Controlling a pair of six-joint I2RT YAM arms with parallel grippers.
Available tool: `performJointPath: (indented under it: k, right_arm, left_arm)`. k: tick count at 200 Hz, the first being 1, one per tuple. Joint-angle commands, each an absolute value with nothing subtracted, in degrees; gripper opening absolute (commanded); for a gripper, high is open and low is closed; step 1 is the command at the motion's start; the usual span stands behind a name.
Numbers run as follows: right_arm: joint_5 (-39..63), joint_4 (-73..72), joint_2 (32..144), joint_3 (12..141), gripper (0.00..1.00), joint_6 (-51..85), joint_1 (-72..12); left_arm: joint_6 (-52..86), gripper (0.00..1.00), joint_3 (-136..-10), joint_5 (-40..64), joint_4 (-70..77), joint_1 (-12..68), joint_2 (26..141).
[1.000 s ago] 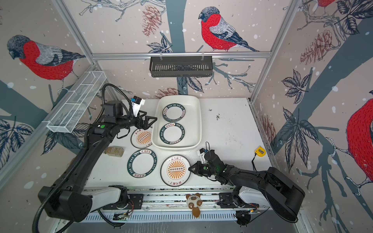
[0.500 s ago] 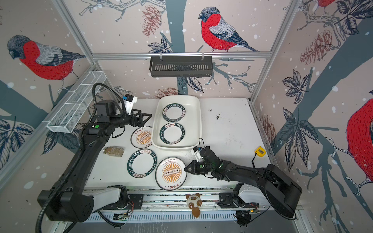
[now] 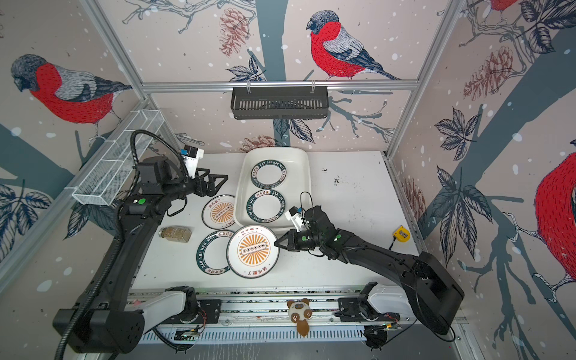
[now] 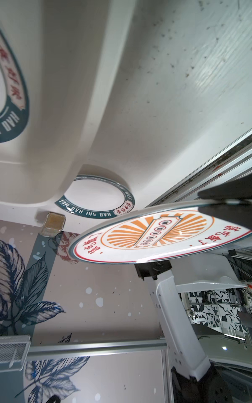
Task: Place the plates into the plastic bin on the countertop
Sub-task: Place the plate in the plastic bin.
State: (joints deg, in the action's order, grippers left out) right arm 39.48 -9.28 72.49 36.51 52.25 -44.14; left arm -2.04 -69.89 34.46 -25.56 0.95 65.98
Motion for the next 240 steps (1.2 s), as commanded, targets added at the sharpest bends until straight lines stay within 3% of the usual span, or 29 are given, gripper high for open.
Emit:
performJointPath:
  k: [1, 106, 240]
  right_arm:
    - [44.78, -11.25, 74.3, 40.29, 0.01, 50.96, -41.05]
    - [45.08, 3.08, 93.52, 66.38, 0.01, 36.53, -25.95]
    - [30.78, 13.27, 109.07, 78.89, 0.0, 27.14, -23.58]
  left_arm:
    - [-3.68, 0.95, -70.46, 34.1, -24.96, 0.8, 65.66]
    - [-3.6, 0.95, -70.87, 35.28, -25.14, 0.86, 66.82]
    - [-4.92, 0.95, -68.34, 39.68, -24.8, 0.66, 65.93]
